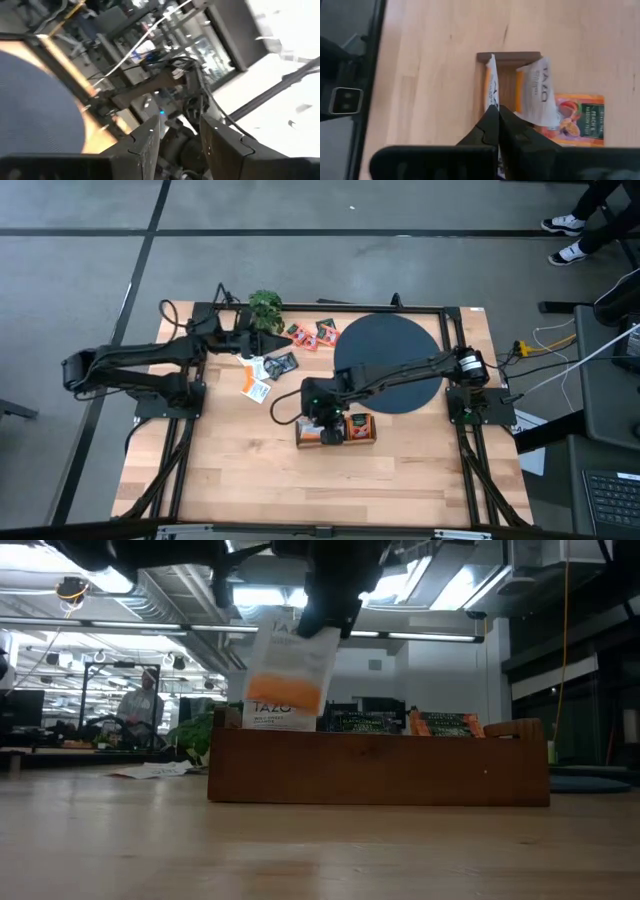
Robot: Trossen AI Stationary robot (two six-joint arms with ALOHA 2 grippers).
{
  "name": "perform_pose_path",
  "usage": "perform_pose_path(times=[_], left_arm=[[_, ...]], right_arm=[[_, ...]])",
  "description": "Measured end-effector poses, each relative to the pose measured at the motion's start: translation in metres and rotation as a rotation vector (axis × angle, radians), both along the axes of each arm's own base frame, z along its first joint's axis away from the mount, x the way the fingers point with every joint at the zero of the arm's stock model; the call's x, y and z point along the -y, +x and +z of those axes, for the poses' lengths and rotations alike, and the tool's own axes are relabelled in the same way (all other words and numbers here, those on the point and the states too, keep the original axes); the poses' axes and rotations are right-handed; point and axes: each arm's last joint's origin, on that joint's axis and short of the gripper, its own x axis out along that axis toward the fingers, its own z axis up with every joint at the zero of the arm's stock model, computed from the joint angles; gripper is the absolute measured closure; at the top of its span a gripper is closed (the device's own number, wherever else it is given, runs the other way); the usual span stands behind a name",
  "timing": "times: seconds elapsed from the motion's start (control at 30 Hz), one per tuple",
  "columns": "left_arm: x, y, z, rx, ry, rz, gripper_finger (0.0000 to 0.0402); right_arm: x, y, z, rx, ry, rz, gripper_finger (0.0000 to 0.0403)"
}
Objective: Pick & Place Tea
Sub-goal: Put the white tea bag into the left section of the wooden organizer
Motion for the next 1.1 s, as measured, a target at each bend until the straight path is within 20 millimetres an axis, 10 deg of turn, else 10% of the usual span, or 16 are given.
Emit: perform_pose_path(times=[1.1], left_arm=[[0.003,-0.022,-0.006,-0.170,-0.036,0.118,0.0265]], right_arm=[[0.002,0.013,-0.034,-0.028,-0.147,0.050,0.0400]])
